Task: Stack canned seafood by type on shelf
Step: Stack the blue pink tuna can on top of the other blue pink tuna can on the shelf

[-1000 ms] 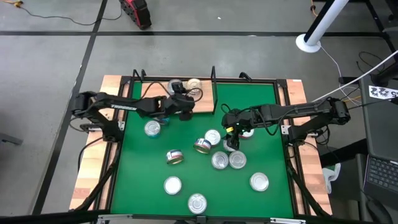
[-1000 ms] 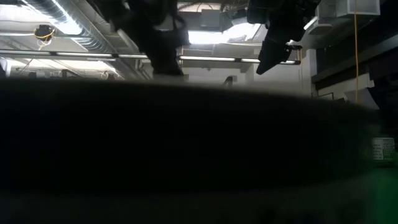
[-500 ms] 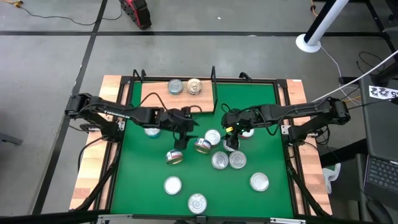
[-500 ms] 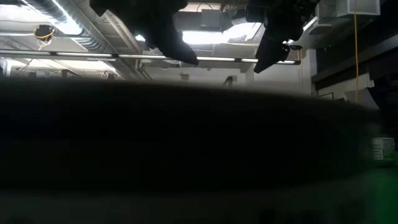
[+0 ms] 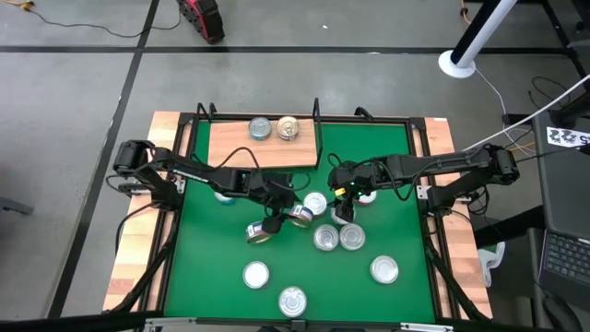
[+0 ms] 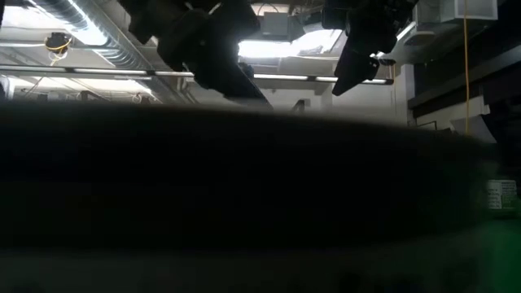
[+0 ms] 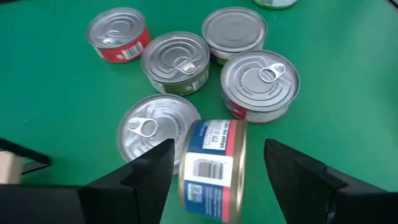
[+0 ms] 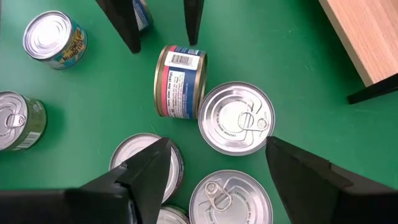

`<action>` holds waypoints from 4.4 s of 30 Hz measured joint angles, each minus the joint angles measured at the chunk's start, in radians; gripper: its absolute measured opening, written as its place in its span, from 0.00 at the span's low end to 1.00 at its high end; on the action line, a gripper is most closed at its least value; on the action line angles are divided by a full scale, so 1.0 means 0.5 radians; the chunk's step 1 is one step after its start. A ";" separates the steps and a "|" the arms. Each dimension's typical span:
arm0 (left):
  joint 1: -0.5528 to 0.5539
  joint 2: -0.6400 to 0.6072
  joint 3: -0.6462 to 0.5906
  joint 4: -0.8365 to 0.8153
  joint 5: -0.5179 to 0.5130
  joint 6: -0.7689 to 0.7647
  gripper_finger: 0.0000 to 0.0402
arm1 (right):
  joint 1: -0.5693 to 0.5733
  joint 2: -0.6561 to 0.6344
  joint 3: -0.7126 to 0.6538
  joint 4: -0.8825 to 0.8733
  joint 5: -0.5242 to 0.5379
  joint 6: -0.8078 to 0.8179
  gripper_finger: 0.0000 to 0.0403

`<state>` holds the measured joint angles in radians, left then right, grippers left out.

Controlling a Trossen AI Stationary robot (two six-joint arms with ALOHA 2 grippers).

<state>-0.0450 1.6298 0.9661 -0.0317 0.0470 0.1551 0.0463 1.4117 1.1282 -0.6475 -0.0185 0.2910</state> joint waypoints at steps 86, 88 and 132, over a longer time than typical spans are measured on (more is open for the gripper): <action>1.234 -0.337 0.001 0.198 0.332 -1.180 0.48 | -0.001 -0.040 0.223 -0.119 0.241 -0.345 0.65; 1.319 -0.337 0.001 0.240 0.332 -1.265 0.48 | -0.001 -0.040 0.223 -0.118 0.248 -0.350 0.65; 1.566 0.109 0.002 0.550 0.378 -2.036 0.49 | -0.002 -0.040 0.220 -0.105 0.248 -0.391 0.65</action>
<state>0.7380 1.6844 0.9668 0.2432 0.2359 -0.8631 0.0456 1.3914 1.2385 -0.7002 0.1055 0.0956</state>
